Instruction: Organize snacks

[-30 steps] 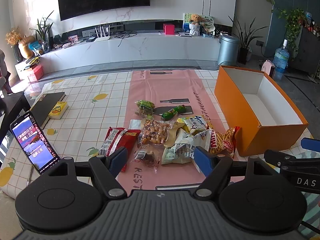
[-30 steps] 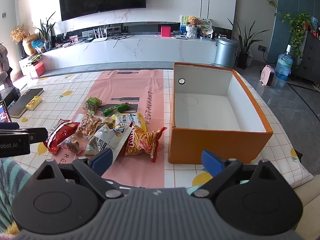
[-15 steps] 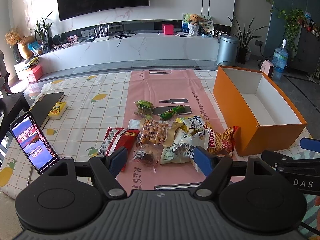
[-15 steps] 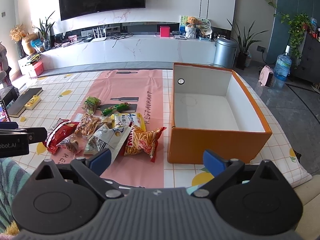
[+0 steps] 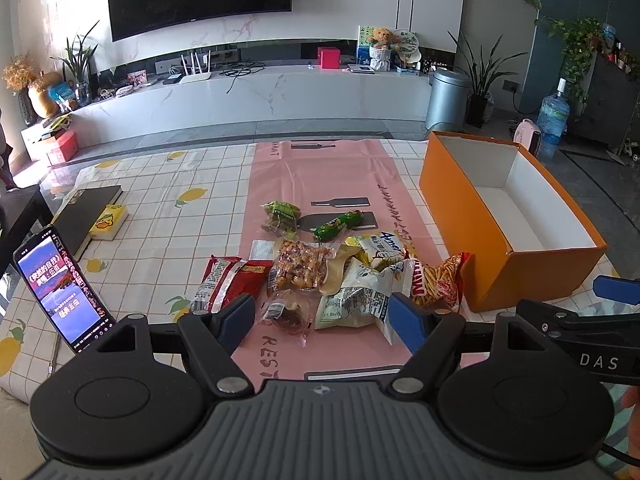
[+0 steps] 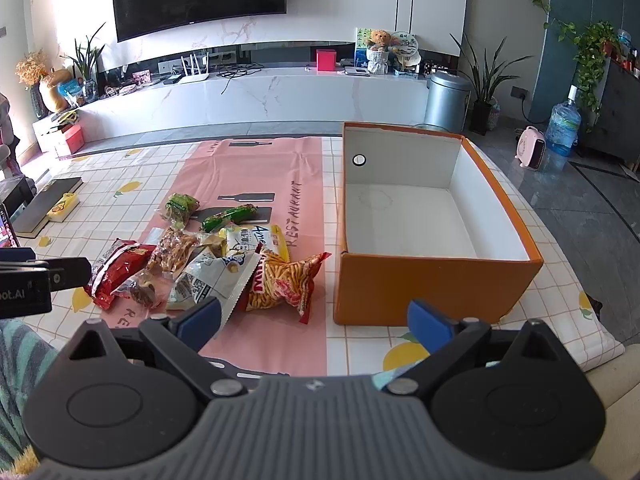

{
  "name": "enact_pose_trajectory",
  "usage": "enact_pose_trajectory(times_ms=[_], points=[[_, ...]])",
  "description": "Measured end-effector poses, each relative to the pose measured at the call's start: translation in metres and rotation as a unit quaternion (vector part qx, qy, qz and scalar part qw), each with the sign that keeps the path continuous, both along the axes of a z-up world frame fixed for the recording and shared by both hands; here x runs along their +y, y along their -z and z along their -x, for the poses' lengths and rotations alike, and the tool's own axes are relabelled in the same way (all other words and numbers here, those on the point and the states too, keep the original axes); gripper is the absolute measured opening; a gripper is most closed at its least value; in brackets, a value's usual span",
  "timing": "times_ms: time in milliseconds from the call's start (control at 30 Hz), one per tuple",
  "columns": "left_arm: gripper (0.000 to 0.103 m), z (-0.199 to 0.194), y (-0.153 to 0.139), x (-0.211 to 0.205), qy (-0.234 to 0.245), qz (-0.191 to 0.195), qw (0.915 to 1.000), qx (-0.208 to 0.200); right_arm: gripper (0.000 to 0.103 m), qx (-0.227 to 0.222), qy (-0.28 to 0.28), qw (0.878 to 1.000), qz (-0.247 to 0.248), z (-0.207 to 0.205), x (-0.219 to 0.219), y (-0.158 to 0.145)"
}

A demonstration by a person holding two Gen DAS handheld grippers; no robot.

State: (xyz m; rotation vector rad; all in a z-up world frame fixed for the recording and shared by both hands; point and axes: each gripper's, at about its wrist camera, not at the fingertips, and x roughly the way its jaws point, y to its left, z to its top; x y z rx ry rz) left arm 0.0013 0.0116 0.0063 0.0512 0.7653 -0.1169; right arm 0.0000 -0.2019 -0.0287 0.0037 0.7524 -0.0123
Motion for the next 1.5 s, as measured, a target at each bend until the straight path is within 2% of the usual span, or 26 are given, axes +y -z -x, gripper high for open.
enact_pose_trajectory(times_ms=[67,233,300,333,400,467,667,733,800,833,1067,1333,1500], points=[[0.088,-0.001,-0.001,0.0,0.003,-0.007,1.0,-0.001,0.097,-0.003,-0.003,1.0,-0.002,0.0,0.0,0.001],[0.078,-0.005,0.001,0.008,0.006,-0.001,1.0,0.004,0.099,-0.008,-0.018,1.0,-0.007,-0.002,0.004,0.004],[0.063,-0.008,0.004,0.013,0.016,0.007,0.9998,0.011,0.099,-0.006,-0.028,1.0,-0.011,-0.004,0.005,0.007],[0.06,-0.01,0.005,0.015,0.018,0.012,0.9996,0.015,0.097,-0.005,-0.034,0.999,-0.015,-0.006,0.006,0.008],[0.044,-0.013,0.007,0.02,0.027,0.025,0.999,0.025,0.085,-0.001,-0.04,0.999,-0.021,-0.01,0.008,0.012],[0.04,-0.017,0.011,0.024,0.038,0.042,0.9976,0.04,0.076,0.009,-0.049,0.998,-0.029,-0.016,0.01,0.017],[0.04,-0.034,0.022,0.026,0.062,0.062,0.994,0.065,0.068,0.028,-0.066,0.996,-0.052,-0.034,0.019,0.035],[0.046,-0.041,0.027,0.023,0.07,0.069,0.9928,0.069,0.067,0.033,-0.064,0.996,-0.053,-0.041,0.021,0.042],[0.066,-0.047,0.033,0.018,0.08,0.081,0.9909,0.073,0.064,0.037,-0.06,0.996,-0.051,-0.048,0.02,0.048],[0.067,-0.05,0.036,0.016,0.084,0.085,0.99,0.075,0.062,0.038,-0.054,0.997,-0.05,-0.053,0.019,0.052],[0.067,-0.079,0.059,-0.001,0.094,0.093,0.9862,0.1,0.054,0.042,-0.026,0.996,-0.07,-0.08,0.011,0.073],[0.067,-0.108,0.088,-0.01,0.097,0.095,0.9829,0.125,0.053,0.05,-0.028,0.996,-0.071,-0.105,0.009,0.097],[0.069,-0.118,0.104,-0.013,0.082,0.084,0.9832,0.14,0.055,0.055,-0.029,0.996,-0.066,-0.116,0.008,0.109]])
